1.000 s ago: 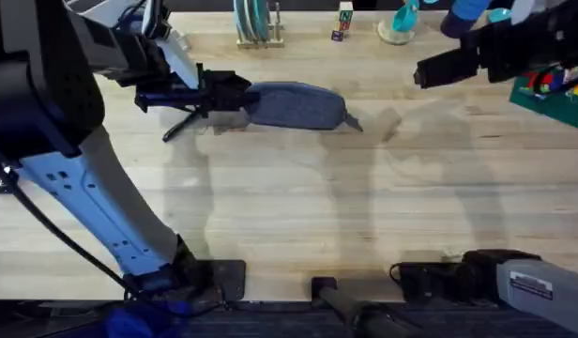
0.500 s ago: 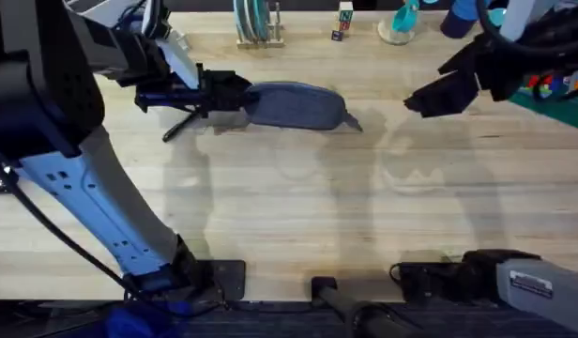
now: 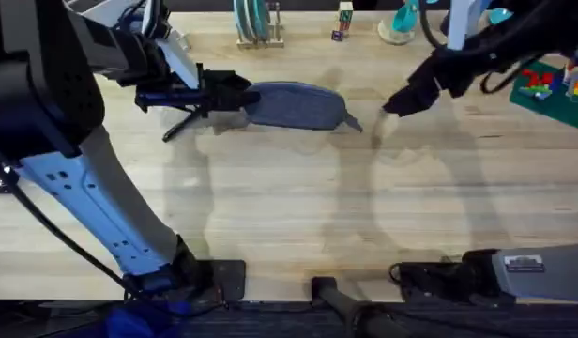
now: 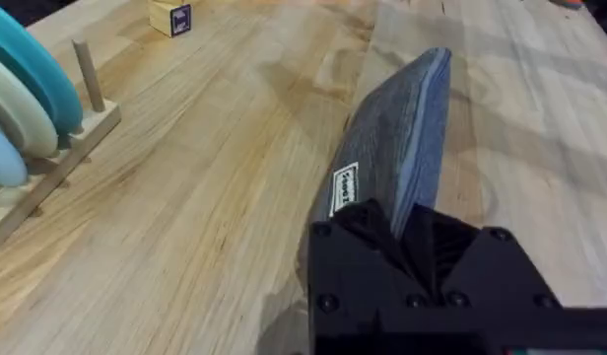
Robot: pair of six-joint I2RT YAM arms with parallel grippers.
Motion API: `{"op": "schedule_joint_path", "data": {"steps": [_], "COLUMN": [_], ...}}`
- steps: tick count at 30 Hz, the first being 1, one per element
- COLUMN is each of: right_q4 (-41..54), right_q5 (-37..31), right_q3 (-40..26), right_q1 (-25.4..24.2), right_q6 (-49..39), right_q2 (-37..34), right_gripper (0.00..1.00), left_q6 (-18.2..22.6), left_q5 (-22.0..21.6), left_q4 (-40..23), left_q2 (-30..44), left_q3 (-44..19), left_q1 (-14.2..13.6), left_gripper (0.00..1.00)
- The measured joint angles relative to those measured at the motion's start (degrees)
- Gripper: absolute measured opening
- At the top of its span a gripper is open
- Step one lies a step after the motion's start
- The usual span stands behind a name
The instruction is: Unzip the bag, pick up the pens from the table one at a time and place them inside, then zip the bag closed.
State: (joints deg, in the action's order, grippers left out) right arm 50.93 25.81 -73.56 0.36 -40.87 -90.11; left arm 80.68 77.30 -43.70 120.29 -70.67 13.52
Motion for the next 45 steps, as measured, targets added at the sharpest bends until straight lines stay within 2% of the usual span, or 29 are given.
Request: {"op": "schedule_joint_path", "data": {"steps": [13,22,45], "right_q4": [-5.12,-7.13,-12.41], "right_q5": [8.29,11.40,13.06], "right_q3": [0.00,0.00,-0.13], "right_q1": [0.22,0.22,3.70], "right_q6": [-7.46,-9.81,-10.92], "right_q2": [-9.45,-13.13,-20.20], "right_gripper": [0.996,0.996,0.995], "left_q6": [0.00,0.00,0.00], "left_q5": [0.00,0.00,-0.02], "left_q4": [0.02,0.22,0.42], "left_q2": [0.00,0.00,0.00], "left_q3": [0.00,0.00,0.00], "left_q1": [0.00,0.00,0.00], "left_gripper": [0.042,0.042,0.040]}}
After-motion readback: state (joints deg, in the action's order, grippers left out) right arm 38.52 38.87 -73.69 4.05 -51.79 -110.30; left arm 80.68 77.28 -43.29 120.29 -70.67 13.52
